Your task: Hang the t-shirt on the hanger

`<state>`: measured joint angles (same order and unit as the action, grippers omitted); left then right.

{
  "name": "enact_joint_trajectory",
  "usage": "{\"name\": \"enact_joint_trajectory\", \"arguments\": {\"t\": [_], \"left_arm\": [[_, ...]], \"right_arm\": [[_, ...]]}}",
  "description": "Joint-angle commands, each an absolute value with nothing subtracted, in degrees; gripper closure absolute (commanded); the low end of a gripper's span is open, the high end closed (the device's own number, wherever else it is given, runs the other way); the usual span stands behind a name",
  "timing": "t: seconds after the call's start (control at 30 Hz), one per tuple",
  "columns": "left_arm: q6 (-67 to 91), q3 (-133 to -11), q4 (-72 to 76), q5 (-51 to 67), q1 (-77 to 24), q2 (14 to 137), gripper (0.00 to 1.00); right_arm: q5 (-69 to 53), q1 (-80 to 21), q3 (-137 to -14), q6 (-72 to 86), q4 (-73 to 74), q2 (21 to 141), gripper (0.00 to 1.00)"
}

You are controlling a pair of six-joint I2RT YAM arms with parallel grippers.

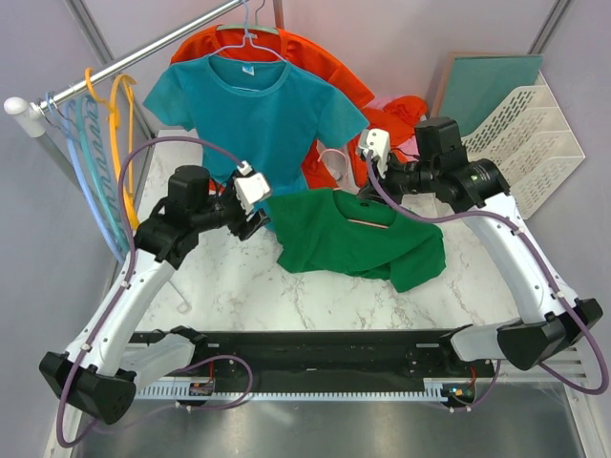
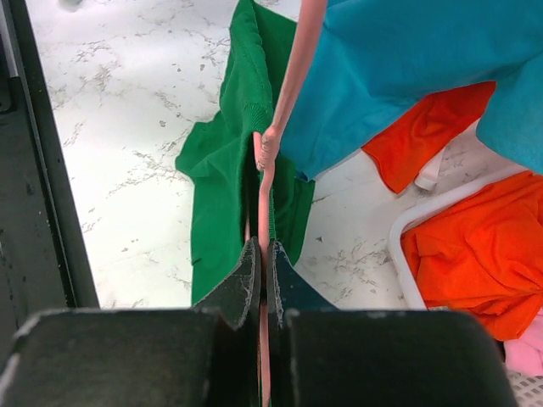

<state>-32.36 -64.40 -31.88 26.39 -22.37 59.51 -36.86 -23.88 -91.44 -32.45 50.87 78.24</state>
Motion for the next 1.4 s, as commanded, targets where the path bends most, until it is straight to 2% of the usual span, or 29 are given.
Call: {"name": "enact_joint_trajectory", "arguments": {"t": [0.0,0.2,0.57,0.67,0.7,0.73,0.8,0.9,1.17,1.37], "left_arm": [[-41.91,-61.79,-39.29,27.42,-20.57,59.67,0.28],[-49.21,-62.40,-38.68,26.45,-19.42,65.21,0.24],[-57.03,-56.69,-32.43,38.31,-18.19,65.04,0.27],[-55.82,-55.99,-32.61,38.77,-18.19,65.91,0.45],[-55.11,-56.25,-32.87,37.80,-18.11,66.70,0.62],[-54.41,-56.77,-33.57,36.75,-17.67,66.80,0.74],[-52.47,-56.87,-34.80,37.44,-15.05,66.54,0.93],[-52.29,-55.38,-34.89,36.31,-11.97,65.22,0.98],[-51.24,-53.79,-34.63,31.29,-7.47,62.67,0.98],[-47.38,-52.91,-28.92,25.32,-5.45,61.88,0.98]], "right_arm": [[-40.60,-23.64,-92.46,-35.51,52.38,75.06,1.00],[-42.36,-23.55,-91.76,-36.30,53.43,73.74,1.00],[-45.61,-23.55,-91.23,-38.76,56.87,71.54,1.00],[-45.18,-23.55,-91.23,-38.41,56.87,71.28,1.00],[-44.74,-23.47,-91.32,-38.50,57.04,71.11,1.00],[-44.04,-23.55,-91.23,-38.58,57.22,70.93,1.00],[-44.12,-23.12,-90.71,-39.11,57.30,70.49,1.00],[-44.56,-22.42,-90.44,-39.20,57.39,70.40,1.00],[-44.83,-19.60,-91.32,-40.25,57.83,71.28,1.00],[-44.56,-18.37,-91.67,-41.13,58.45,71.01,1.00]]}}
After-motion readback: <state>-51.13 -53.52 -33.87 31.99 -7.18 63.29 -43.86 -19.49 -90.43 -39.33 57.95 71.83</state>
